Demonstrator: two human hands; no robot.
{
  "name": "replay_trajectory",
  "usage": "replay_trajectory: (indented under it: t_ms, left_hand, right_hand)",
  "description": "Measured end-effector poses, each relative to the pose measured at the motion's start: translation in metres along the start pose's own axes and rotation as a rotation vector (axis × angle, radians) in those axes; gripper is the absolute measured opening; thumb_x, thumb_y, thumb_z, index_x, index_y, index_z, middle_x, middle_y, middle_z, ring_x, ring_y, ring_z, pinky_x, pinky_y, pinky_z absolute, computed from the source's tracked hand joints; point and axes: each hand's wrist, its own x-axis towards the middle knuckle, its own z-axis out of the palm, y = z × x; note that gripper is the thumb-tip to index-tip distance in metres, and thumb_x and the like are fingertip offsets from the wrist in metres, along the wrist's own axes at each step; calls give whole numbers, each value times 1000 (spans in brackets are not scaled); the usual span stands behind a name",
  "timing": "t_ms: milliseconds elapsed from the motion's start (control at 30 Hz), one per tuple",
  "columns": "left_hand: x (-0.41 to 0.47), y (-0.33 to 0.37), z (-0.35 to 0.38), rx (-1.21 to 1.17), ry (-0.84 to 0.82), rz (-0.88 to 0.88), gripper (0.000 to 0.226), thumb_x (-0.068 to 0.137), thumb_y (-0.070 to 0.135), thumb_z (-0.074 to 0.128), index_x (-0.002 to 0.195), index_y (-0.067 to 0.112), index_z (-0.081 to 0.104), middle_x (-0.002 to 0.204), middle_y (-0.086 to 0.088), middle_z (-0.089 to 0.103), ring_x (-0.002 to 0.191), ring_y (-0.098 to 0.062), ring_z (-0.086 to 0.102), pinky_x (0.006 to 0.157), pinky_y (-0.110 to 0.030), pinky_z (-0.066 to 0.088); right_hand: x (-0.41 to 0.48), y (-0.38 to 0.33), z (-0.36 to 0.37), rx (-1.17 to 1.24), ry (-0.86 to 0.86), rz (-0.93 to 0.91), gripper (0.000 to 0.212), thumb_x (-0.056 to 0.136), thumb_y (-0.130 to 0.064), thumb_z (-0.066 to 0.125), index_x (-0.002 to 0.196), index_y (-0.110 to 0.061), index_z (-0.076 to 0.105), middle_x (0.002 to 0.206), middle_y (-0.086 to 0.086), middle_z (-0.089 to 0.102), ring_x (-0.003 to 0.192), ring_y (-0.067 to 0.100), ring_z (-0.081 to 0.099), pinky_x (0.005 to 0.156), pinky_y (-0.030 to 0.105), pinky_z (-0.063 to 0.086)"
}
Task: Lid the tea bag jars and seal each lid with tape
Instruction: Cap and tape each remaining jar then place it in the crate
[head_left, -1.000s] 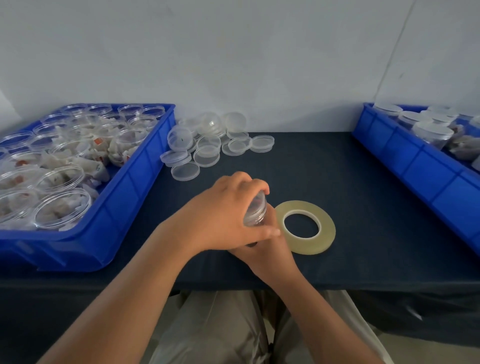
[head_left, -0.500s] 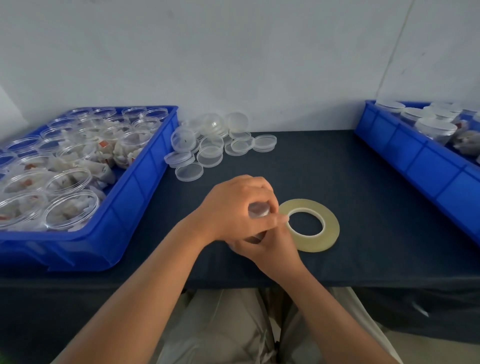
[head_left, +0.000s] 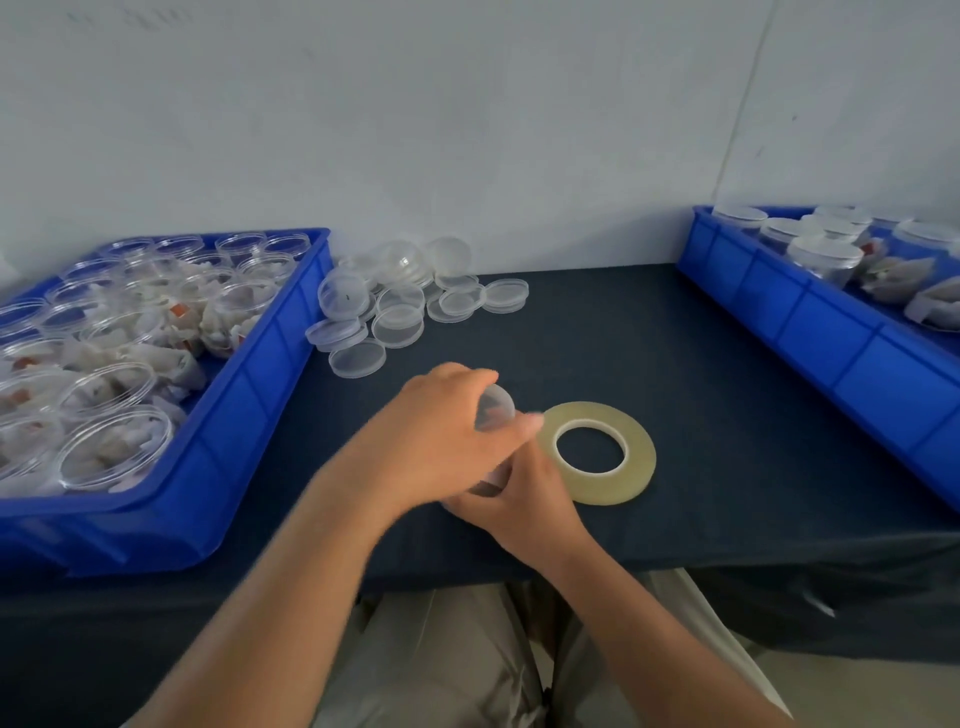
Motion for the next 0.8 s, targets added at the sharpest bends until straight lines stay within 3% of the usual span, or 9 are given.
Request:
replay_trajectory:
  t_ms: [67, 167, 267, 367, 467, 533, 667, 733, 800]
  left_hand:
    - [0, 18, 25, 96, 177, -97, 79, 87, 87, 40, 143, 32, 53, 142, 6, 54, 132, -20, 48, 90, -36, 42]
    - [4, 21, 44, 285, 420, 24, 48, 95, 72, 50, 116, 30, 60, 111, 10, 59, 101, -16, 56, 72, -31, 42]
    - [6, 2, 39, 103, 449, 284, 27, 93, 61, 62, 101, 36, 67, 102, 19, 64, 95, -4, 58, 77, -26, 47]
    - [6, -22, 25, -101, 273, 561, 18, 93, 50, 70, 98, 33, 77, 107, 22, 71, 110, -2, 64, 95, -29, 51]
    - [7, -42, 7, -132, 136, 578, 42, 88, 59, 74, 125, 39, 75, 138, 24, 63, 144, -3, 46, 116, -24, 35]
    - [6, -57, -2, -92, 144, 480, 73, 81, 71, 78, 147, 49, 56, 157, 28, 44, 152, -1, 32, 119, -27, 29]
    - [-11, -81, -13, -443, 132, 220, 90, 77, 60, 82, 156, 47, 42, 155, 29, 47, 142, 7, 46, 120, -34, 45]
    - [-21, -67, -6, -585, 132, 120, 87, 79, 71, 77, 156, 43, 45, 150, 28, 52, 134, 11, 52, 116, -32, 48]
    - [-28, -37, 10, -533, 143, 64, 94, 76, 88, 66, 156, 41, 46, 151, 29, 51, 135, 12, 50, 114, -28, 46]
  right_hand:
    - [0, -3, 2, -81, 23, -75, 44, 79, -48, 79, 112, -39, 52, 102, -26, 63, 91, 3, 66, 69, 21, 53]
    - [-2, -9, -2, -92, 58, -110, 32, 78, -54, 68, 103, -45, 51, 95, -28, 64, 89, -2, 66, 66, 17, 51]
    - [1, -4, -11, 24, -28, -83, 43, 75, -28, 86, 113, -32, 64, 103, -11, 74, 99, 13, 73, 75, 37, 62]
    - [3, 0, -17, 116, -164, -42, 60, 76, -15, 90, 128, -25, 62, 118, -3, 71, 114, 22, 69, 91, 51, 60]
    - [1, 4, -12, 133, -163, -4, 66, 77, -27, 93, 133, -30, 57, 124, -10, 69, 119, 16, 67, 95, 38, 60]
    - [0, 6, -10, 183, -113, 25, 68, 78, -26, 93, 135, -31, 56, 125, -14, 69, 121, 11, 67, 94, 27, 57]
    - [0, 8, -10, 119, -44, 36, 78, 73, -37, 95, 137, -36, 52, 130, -20, 64, 125, 5, 62, 99, 23, 52]
    - [-1, 9, -7, 99, -36, 21, 80, 72, -40, 96, 138, -36, 51, 131, -19, 63, 126, 6, 61, 101, 27, 53]
    - [0, 7, -4, 93, -34, -14, 76, 74, -38, 94, 138, -31, 53, 128, -17, 66, 122, 9, 64, 97, 29, 55]
